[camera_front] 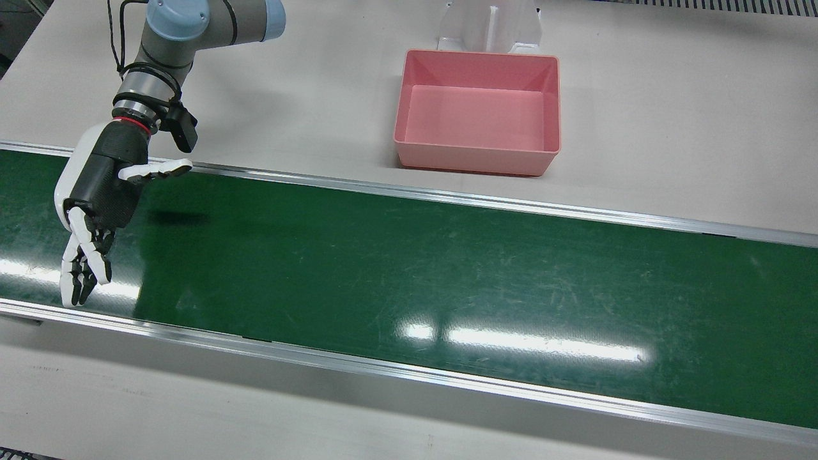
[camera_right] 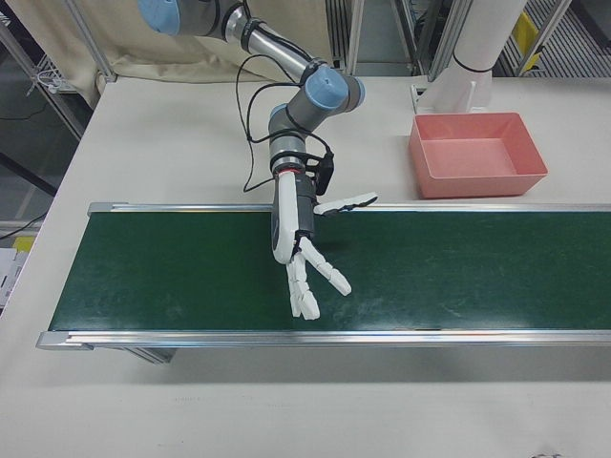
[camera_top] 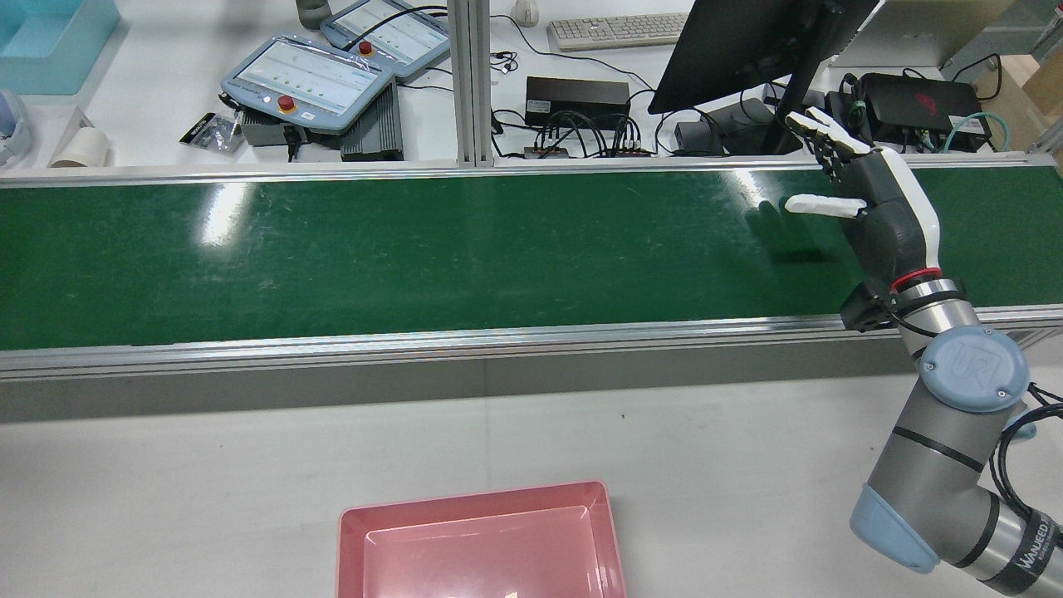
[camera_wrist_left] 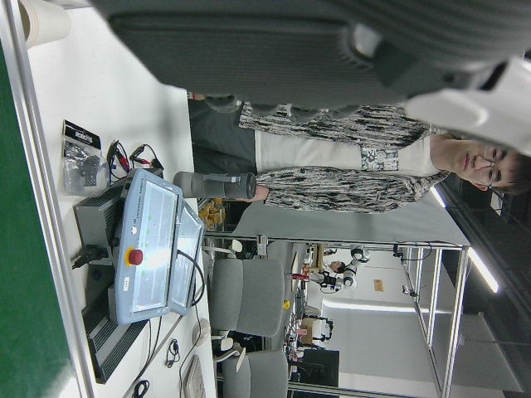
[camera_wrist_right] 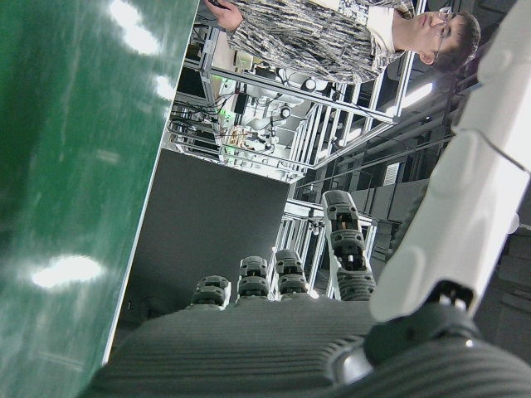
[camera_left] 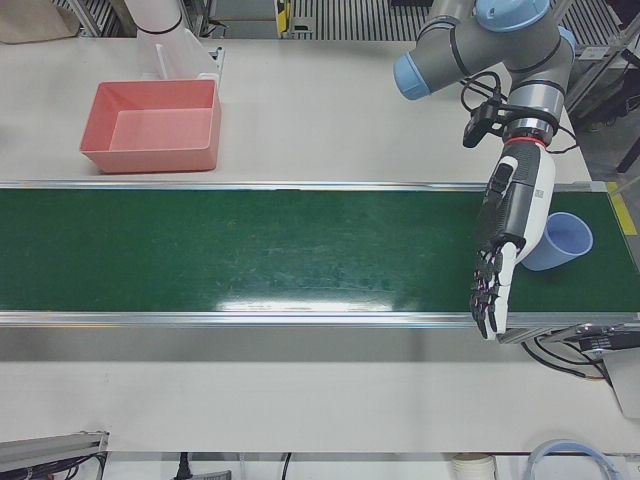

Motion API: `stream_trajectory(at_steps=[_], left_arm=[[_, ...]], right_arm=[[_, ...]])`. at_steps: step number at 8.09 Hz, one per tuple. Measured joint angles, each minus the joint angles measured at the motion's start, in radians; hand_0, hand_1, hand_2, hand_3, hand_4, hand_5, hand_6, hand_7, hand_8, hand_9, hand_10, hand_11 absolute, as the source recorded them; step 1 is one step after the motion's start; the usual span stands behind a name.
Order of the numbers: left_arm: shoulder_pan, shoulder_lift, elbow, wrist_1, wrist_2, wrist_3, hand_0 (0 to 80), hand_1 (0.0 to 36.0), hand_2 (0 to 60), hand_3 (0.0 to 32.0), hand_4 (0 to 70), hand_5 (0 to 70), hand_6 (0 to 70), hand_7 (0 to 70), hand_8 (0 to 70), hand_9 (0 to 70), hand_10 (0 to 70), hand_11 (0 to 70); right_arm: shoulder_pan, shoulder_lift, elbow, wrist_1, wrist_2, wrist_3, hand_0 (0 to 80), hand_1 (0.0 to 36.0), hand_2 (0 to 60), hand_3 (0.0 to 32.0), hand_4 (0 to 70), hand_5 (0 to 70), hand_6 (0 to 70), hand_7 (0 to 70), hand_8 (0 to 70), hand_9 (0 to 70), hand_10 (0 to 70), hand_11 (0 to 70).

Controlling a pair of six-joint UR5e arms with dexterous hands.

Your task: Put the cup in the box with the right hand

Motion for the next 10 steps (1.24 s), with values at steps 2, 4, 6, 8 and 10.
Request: stream_trajectory(at_steps=[2, 4, 6, 8, 10], left_arm=[[0.0, 0.0, 0.0, 0.0, 0.0, 0.0, 0.0, 0.0, 0.0, 0.0, 0.0, 0.0, 0.0, 0.0, 0.0, 0.0, 0.0, 0.0], [0.0, 0.0, 0.0, 0.0, 0.0, -0.001, 0.0, 0.0, 0.0, 0.0, 0.0, 0.0, 0.0, 0.0, 0.0, 0.0, 0.0, 0.0], [0.0, 0.0, 0.0, 0.0, 0.0, -0.001, 0.0, 0.0, 0.0, 0.0, 0.0, 0.0, 0.0, 0.0, 0.0, 0.0, 0.0, 0.0], [0.0, 0.0, 0.0, 0.0, 0.0, -0.001, 0.0, 0.0, 0.0, 0.0, 0.0, 0.0, 0.0, 0.0, 0.0, 0.0, 0.0, 0.0], [0.0, 0.0, 0.0, 0.0, 0.0, -0.001, 0.0, 0.0, 0.0, 0.0, 0.0, 0.0, 0.0, 0.0, 0.0, 0.0, 0.0, 0.0]], right_arm=[[0.0, -0.007, -0.007, 0.002, 0.001, 0.007, 48.3, 8.8, 4.6, 0.0, 11.8, 4.3, 4.3, 15.4, 5.1, 11.2, 2.6, 5.1], [0.001, -0.009, -0.014, 0.002, 0.001, 0.013, 48.5, 7.9, 2.3, 0.0, 14.3, 4.2, 4.3, 16.0, 5.2, 11.4, 2.6, 5.1], [-0.001, -0.004, -0.018, -0.002, 0.001, 0.01, 46.5, 11.9, 14.8, 0.0, 12.5, 3.9, 4.7, 18.1, 5.4, 12.2, 2.8, 5.3], [0.003, 0.026, -0.056, -0.004, 0.001, 0.005, 47.4, 7.9, 5.2, 0.0, 21.0, 3.5, 4.9, 19.7, 5.4, 12.5, 2.7, 4.9], [0.005, 0.044, -0.081, -0.005, 0.0, 0.005, 47.4, 8.0, 5.2, 0.0, 20.4, 3.6, 4.9, 19.4, 5.4, 12.4, 2.5, 4.6]])
